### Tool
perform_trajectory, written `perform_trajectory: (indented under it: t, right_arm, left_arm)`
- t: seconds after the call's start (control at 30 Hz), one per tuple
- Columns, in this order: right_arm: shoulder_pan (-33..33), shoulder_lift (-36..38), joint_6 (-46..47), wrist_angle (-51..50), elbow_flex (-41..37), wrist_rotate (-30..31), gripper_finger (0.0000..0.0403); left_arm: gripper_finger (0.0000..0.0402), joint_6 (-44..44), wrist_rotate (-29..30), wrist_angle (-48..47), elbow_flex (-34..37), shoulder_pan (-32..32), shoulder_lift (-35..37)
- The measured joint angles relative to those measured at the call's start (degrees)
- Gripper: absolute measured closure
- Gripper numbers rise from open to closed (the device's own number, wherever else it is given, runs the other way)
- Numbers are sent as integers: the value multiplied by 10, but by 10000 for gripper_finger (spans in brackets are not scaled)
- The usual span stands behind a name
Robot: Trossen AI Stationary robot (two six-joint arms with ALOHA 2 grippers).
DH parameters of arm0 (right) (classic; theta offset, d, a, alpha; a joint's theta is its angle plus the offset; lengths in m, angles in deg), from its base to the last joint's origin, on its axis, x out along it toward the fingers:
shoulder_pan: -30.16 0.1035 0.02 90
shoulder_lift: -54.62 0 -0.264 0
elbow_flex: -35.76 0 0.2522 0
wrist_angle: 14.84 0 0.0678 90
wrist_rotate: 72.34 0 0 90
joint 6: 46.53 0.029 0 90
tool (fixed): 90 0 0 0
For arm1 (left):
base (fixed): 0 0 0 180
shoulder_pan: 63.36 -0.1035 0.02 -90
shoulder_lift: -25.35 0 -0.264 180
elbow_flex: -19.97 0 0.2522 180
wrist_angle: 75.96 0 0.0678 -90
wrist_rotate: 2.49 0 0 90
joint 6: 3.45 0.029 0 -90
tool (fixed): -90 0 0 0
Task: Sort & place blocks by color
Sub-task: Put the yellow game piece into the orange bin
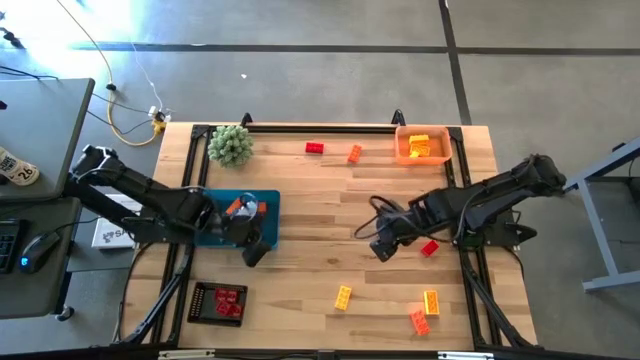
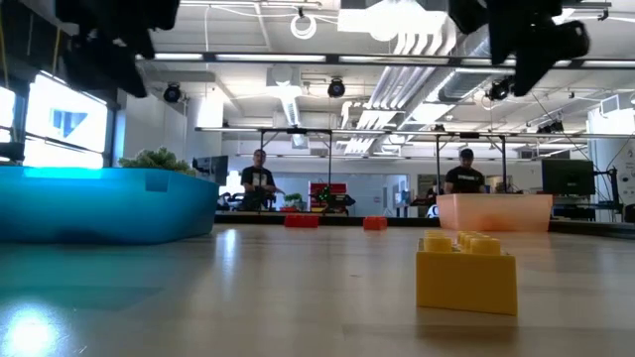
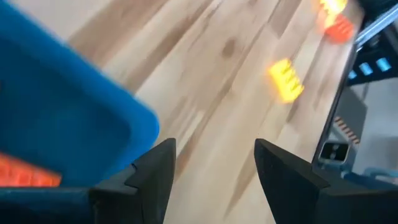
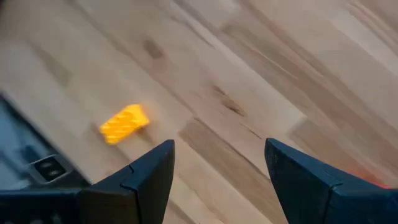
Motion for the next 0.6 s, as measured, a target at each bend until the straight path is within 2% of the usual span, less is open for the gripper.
perform_trajectory:
  t: [0.27,0.4,0.6]
  right_arm:
    - [56,0,131,-97,0,27,166]
    - [89,0,197,-129,0,31,166]
    - [132,0,256,-144,0,71,166]
  left_arm:
    - [196,88,-26,86,0,-59,0]
    - [196,107,-28,109,0,-77,0]
    - [196,115,-28,119,0,-98,0]
